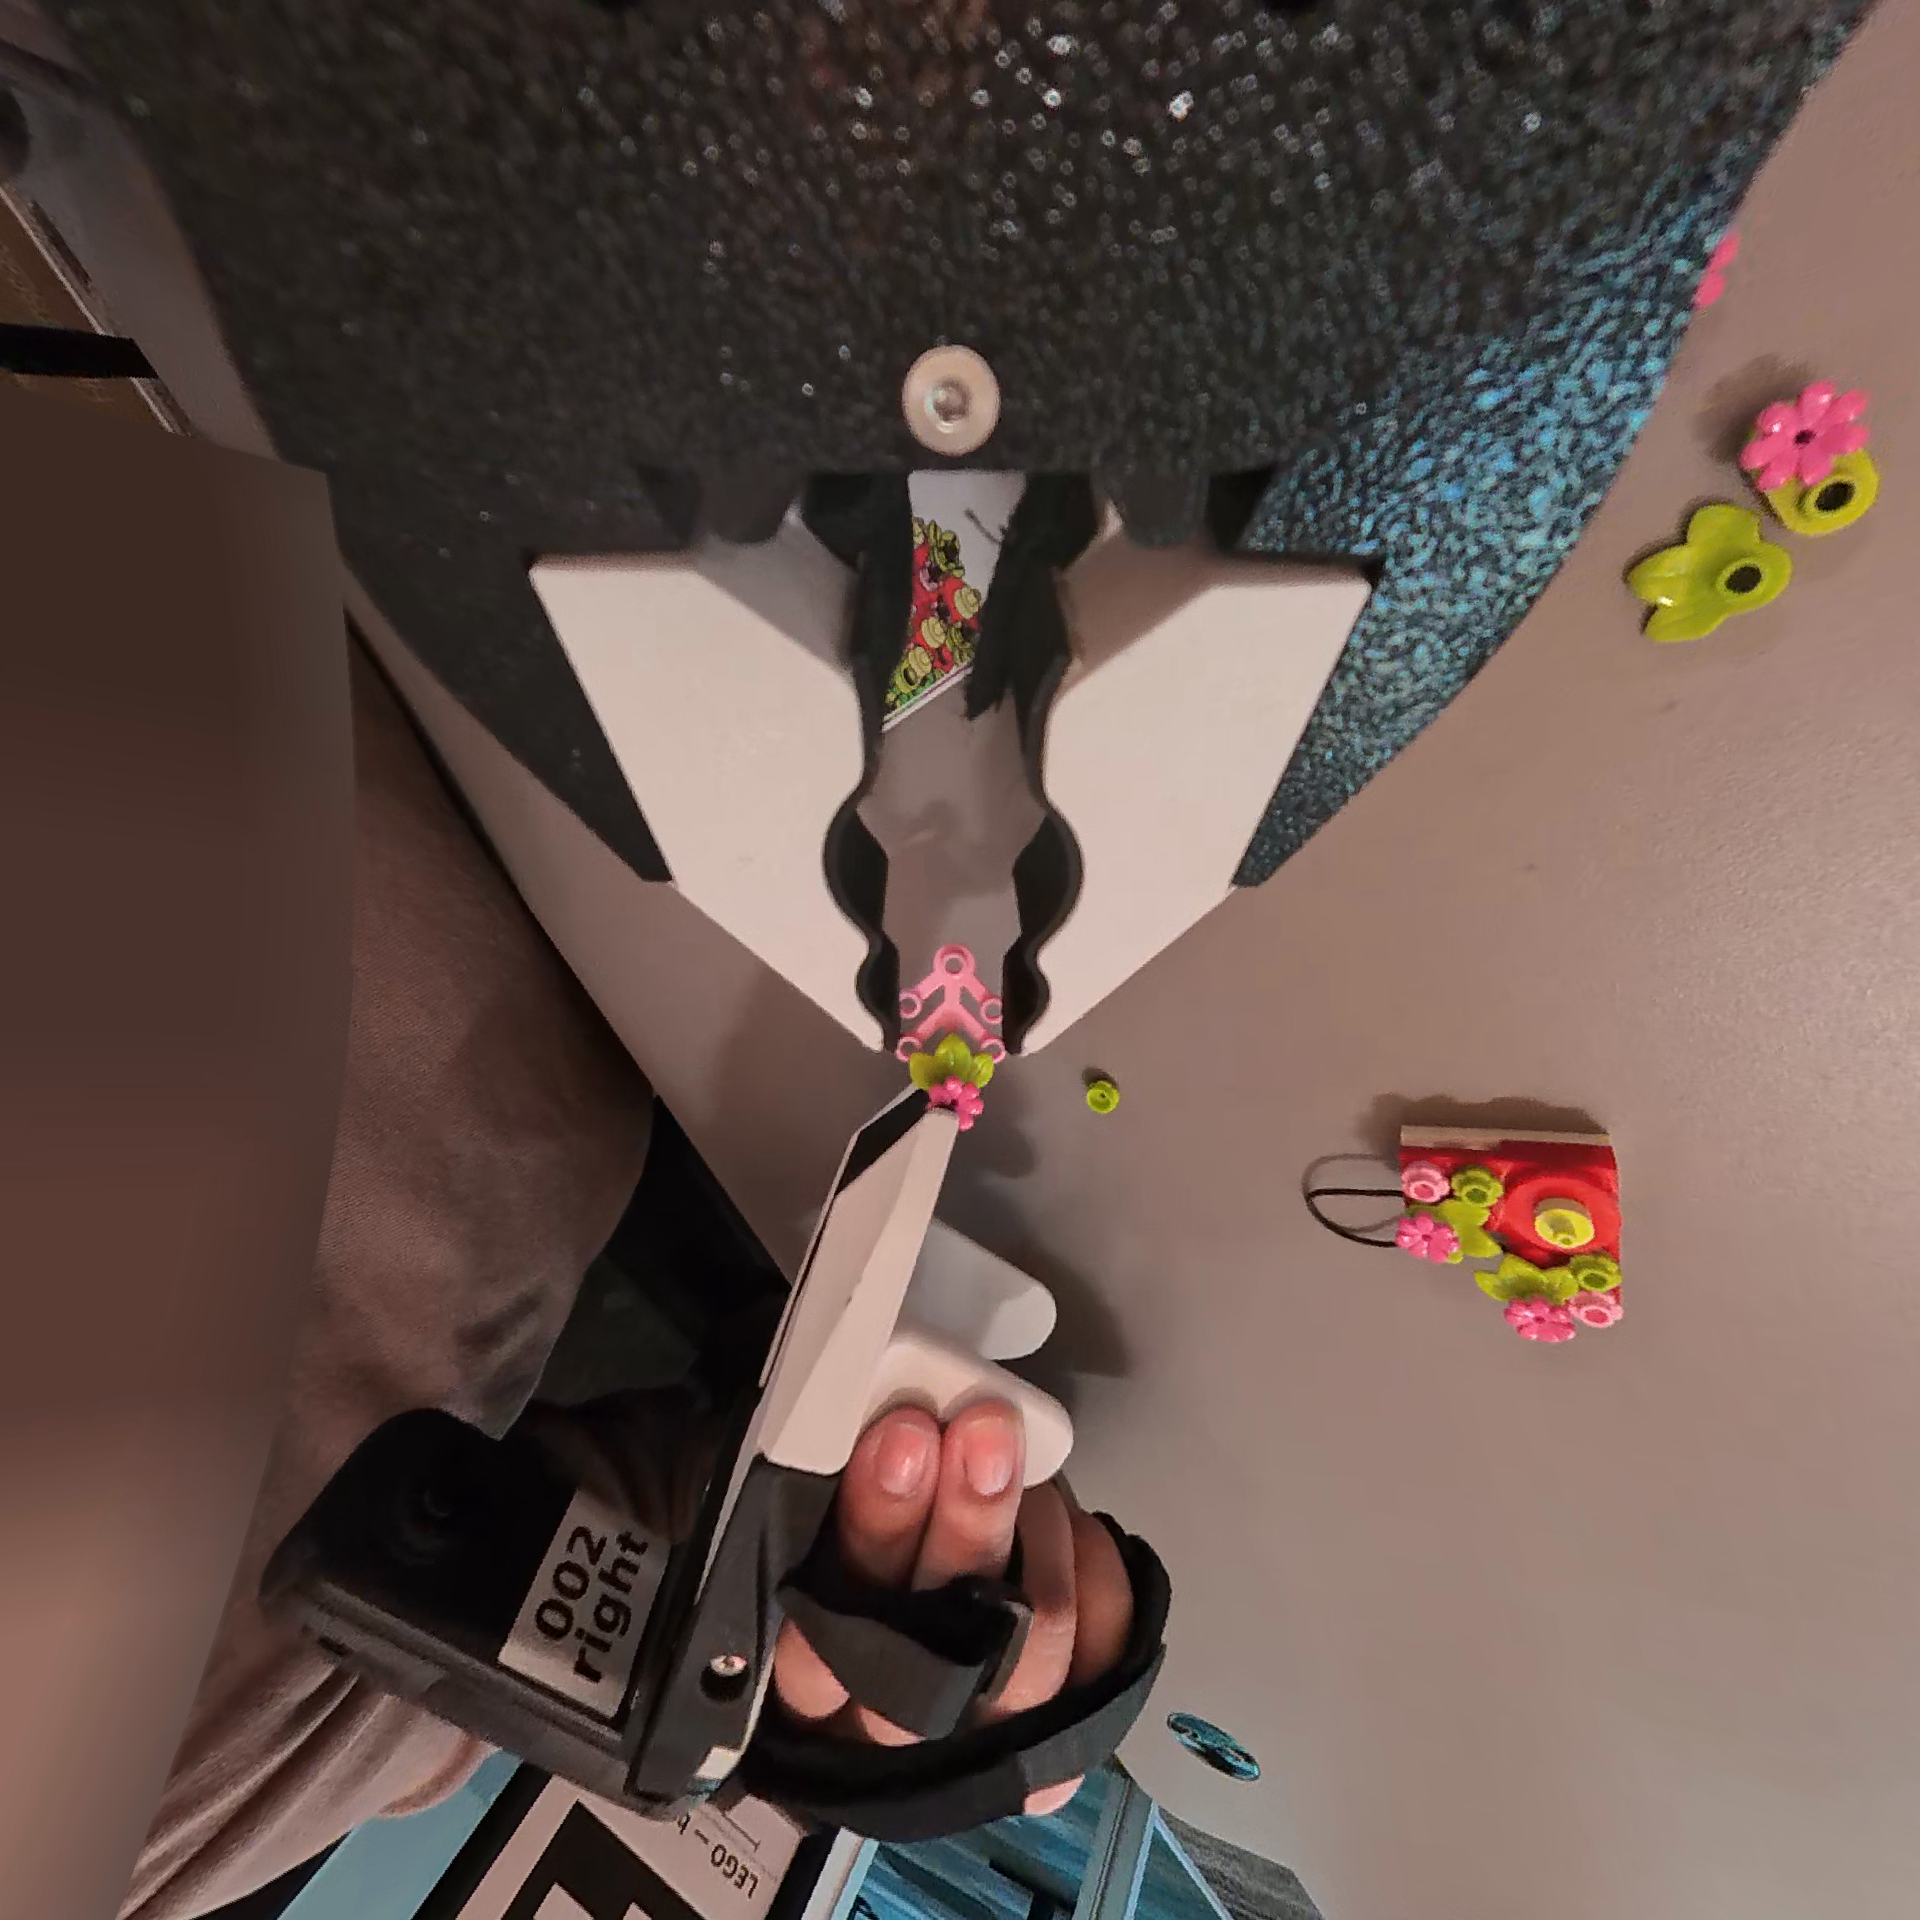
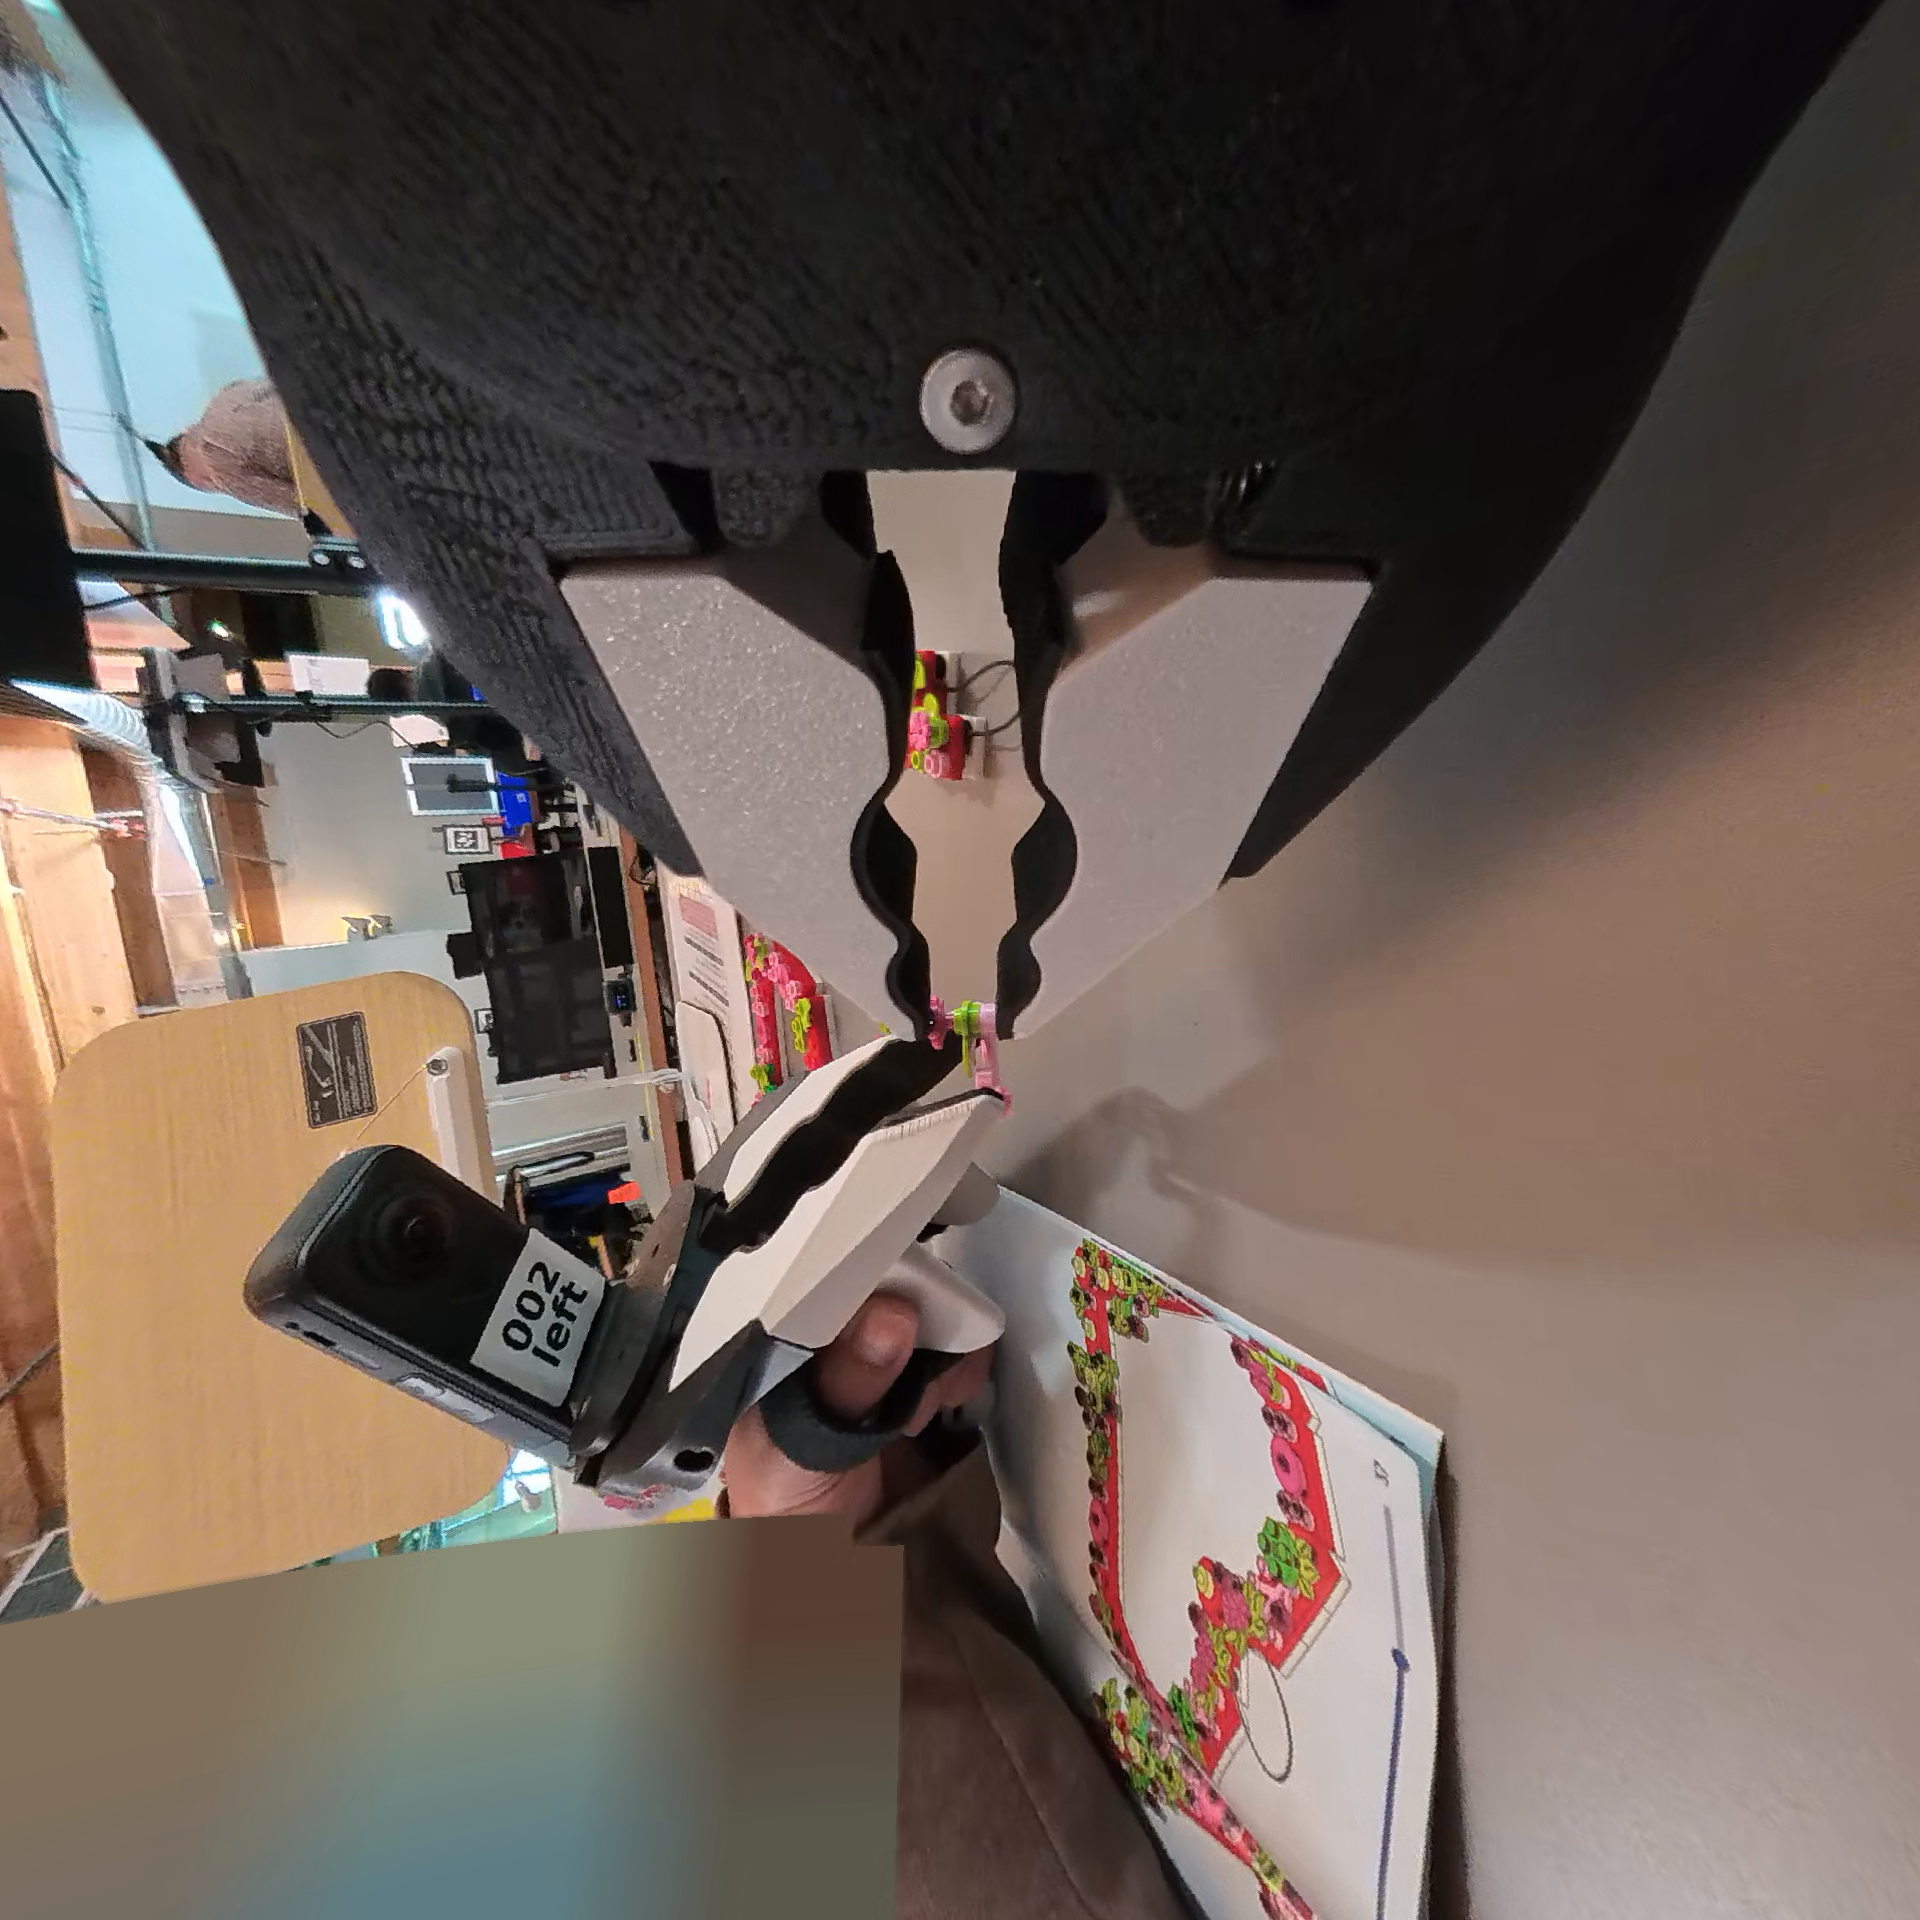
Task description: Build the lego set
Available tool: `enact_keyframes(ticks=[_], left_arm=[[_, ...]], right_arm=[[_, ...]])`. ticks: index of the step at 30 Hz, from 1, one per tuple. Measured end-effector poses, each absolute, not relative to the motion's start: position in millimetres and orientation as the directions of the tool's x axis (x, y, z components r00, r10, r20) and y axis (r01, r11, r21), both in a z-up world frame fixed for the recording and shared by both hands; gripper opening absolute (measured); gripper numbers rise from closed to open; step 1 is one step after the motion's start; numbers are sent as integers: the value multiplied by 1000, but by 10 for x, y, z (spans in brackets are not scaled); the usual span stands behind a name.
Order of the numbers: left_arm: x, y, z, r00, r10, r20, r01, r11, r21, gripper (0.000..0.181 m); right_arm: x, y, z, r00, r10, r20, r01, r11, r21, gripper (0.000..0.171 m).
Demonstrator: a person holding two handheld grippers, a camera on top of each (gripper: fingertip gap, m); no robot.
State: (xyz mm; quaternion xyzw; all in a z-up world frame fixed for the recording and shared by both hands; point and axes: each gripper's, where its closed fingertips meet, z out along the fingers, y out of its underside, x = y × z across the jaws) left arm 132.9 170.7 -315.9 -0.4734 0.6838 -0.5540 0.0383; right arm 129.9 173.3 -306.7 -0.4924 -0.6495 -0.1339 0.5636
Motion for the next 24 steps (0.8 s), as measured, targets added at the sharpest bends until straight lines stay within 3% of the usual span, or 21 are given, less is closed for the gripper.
enact_keyframes(ticks=[24], left_arm=[[1301, 1649, -3227, -543, -676, 498, -645, -45, -763, 18]], right_arm=[[1266, 1704, -3129, 143, 580, 802, 762, 452, -463, 18]])
